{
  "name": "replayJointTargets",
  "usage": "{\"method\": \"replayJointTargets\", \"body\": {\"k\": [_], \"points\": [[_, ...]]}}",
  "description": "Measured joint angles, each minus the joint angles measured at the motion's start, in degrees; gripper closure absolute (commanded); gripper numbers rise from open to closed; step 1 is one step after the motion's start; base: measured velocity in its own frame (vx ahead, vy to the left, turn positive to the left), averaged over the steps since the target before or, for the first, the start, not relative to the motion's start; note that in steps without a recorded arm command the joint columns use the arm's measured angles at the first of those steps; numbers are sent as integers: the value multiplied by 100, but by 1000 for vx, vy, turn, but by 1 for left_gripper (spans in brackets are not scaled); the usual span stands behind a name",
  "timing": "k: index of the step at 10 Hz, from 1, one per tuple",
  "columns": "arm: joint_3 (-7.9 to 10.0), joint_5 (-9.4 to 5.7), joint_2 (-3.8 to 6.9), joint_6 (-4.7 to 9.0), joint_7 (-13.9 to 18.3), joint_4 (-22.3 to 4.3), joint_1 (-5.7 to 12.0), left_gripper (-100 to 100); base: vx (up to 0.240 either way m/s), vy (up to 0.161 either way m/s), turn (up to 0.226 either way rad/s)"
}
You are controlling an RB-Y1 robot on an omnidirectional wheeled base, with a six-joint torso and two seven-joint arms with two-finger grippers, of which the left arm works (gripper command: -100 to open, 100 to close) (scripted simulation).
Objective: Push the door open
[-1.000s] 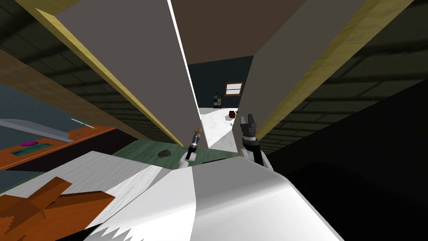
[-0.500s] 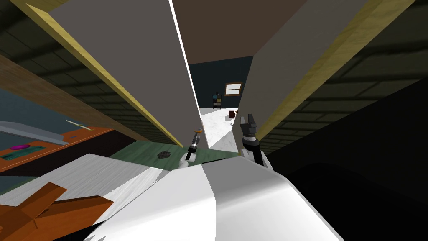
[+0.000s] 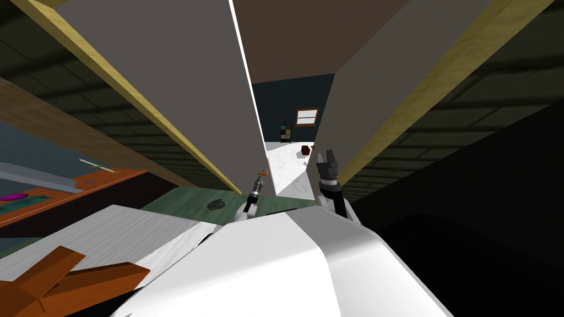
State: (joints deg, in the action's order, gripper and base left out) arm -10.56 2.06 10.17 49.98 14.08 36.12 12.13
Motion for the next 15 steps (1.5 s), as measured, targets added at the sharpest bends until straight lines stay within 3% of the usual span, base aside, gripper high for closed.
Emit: {"method": "replayJointTargets", "body": {"k": [2,6,13,15], "points": [[-12,-2,16,21,9,-247,54,-100,-18,62,-8],[-34,2,47,27,15,-467,18,-100,-19,23,-12],[7,-18,-6,63,-38,-409,152,-100,168,-32,-36],[23,-24,-11,18,-78,-262,-27,-100,156,2,2]]}}
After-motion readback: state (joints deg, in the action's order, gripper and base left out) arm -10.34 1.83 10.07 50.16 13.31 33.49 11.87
